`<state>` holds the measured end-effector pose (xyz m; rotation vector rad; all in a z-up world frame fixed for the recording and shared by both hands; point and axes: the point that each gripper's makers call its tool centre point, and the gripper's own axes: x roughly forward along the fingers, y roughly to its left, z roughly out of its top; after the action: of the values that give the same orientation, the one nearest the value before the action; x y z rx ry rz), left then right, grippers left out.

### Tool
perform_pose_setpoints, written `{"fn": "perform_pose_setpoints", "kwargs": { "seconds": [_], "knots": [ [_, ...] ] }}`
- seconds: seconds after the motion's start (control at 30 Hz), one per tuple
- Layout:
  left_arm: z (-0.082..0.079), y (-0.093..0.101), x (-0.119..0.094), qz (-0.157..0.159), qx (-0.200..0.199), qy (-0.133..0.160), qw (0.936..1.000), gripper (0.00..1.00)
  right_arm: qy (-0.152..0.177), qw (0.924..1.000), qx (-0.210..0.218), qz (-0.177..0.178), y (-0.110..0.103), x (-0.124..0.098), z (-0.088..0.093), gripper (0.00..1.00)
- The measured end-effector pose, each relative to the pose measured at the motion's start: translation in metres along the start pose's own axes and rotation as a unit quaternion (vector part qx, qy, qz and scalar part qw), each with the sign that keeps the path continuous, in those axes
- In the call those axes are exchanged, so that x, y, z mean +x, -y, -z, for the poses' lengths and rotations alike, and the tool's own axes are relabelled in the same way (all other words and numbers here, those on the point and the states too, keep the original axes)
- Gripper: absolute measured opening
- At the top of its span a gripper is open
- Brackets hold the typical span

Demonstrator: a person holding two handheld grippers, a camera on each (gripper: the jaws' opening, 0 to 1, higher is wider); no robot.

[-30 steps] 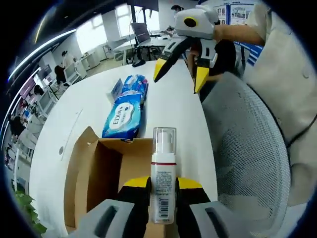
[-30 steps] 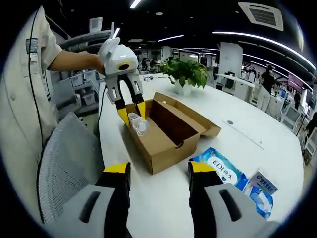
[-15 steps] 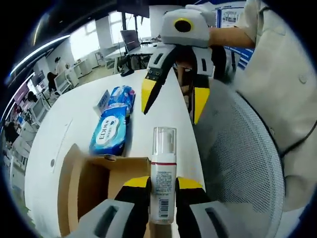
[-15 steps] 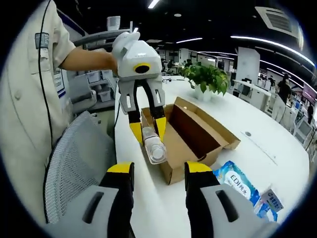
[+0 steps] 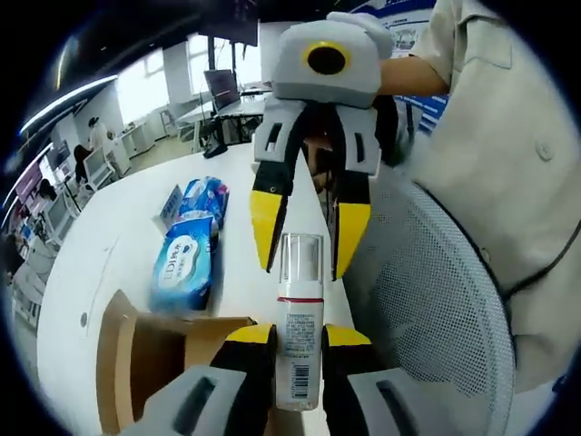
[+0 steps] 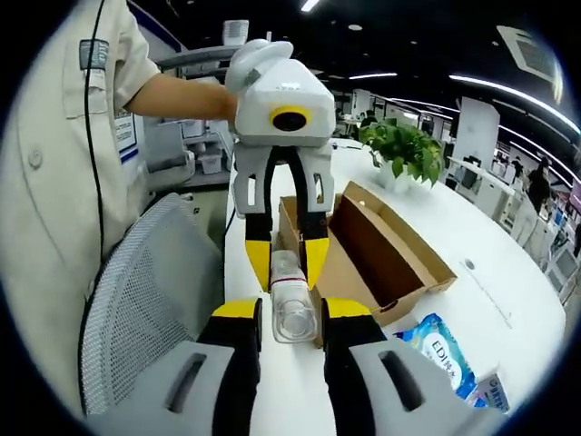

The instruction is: Operate the shoe box by opening the lid, removing the specified soft item, and placing it in the target area until the item is outside and the box remains undamaged.

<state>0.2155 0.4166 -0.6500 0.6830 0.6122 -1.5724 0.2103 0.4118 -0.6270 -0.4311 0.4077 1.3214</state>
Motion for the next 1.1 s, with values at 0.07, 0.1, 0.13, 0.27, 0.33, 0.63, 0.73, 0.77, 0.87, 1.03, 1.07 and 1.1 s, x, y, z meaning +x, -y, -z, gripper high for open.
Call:
{"fn": "perform_pose_setpoints", "kwargs": {
  "seconds": [0.07,0.1,0.13,0.27,0.33,0.63,0.73,0.77,0.87,1.03,1.07,1.1],
  "knots": [
    [-0.003,0.0,0.0,0.0,-0.002,0.01,1.0,0.19,-0.003,1.0,-0.009,0.0,-0.001,0.001,0.001,0.2],
    [-0.004,0.0,-0.001,0.0,-0.001,0.013,0.9999,0.19,-0.002,1.0,-0.009,-0.001,-0.001,0.001,0.001,0.2],
    [-0.005,0.001,-0.001,0.0,0.003,0.016,0.9999,0.19,-0.003,0.9999,-0.011,-0.002,-0.001,0.001,0.001,0.19],
    [-0.005,0.001,0.001,-0.002,0.01,0.022,0.9997,0.19,-0.004,0.9999,-0.013,-0.003,-0.001,0.001,0.0,0.18],
    [-0.005,0.001,0.001,-0.004,0.015,0.026,0.9995,0.19,-0.007,0.9998,-0.016,-0.005,-0.002,0.001,0.0,0.18],
    [-0.001,0.002,0.006,-0.009,0.007,0.025,0.9996,0.2,-0.036,0.9992,0.014,-0.009,-0.002,0.004,0.003,0.17],
    [0.002,0.003,0.008,-0.009,0.01,0.017,0.9998,0.2,-0.047,0.9988,0.009,-0.013,-0.004,0.005,0.005,0.17],
    [0.005,0.002,0.008,-0.012,0.012,0.01,0.9998,0.2,-0.049,0.9987,0.005,-0.013,-0.003,0.004,0.005,0.17],
    [0.005,0.0,0.007,-0.018,-0.003,0.011,0.9998,0.22,-0.054,0.9984,0.0,-0.015,-0.004,0.003,0.007,0.17],
    [0.001,-0.005,0.005,-0.027,-0.013,0.028,0.9992,0.31,-0.061,0.998,-0.005,-0.016,-0.002,-0.001,0.008,0.17],
    [0.002,-0.005,0.005,-0.029,-0.014,0.028,0.9991,0.32,-0.063,0.9979,-0.007,-0.016,-0.002,-0.002,0.009,0.17],
    [0.003,-0.006,0.005,-0.03,-0.017,0.027,0.999,0.33,-0.065,0.9977,-0.008,-0.015,0.0,-0.004,0.01,0.17]
  ]
}}
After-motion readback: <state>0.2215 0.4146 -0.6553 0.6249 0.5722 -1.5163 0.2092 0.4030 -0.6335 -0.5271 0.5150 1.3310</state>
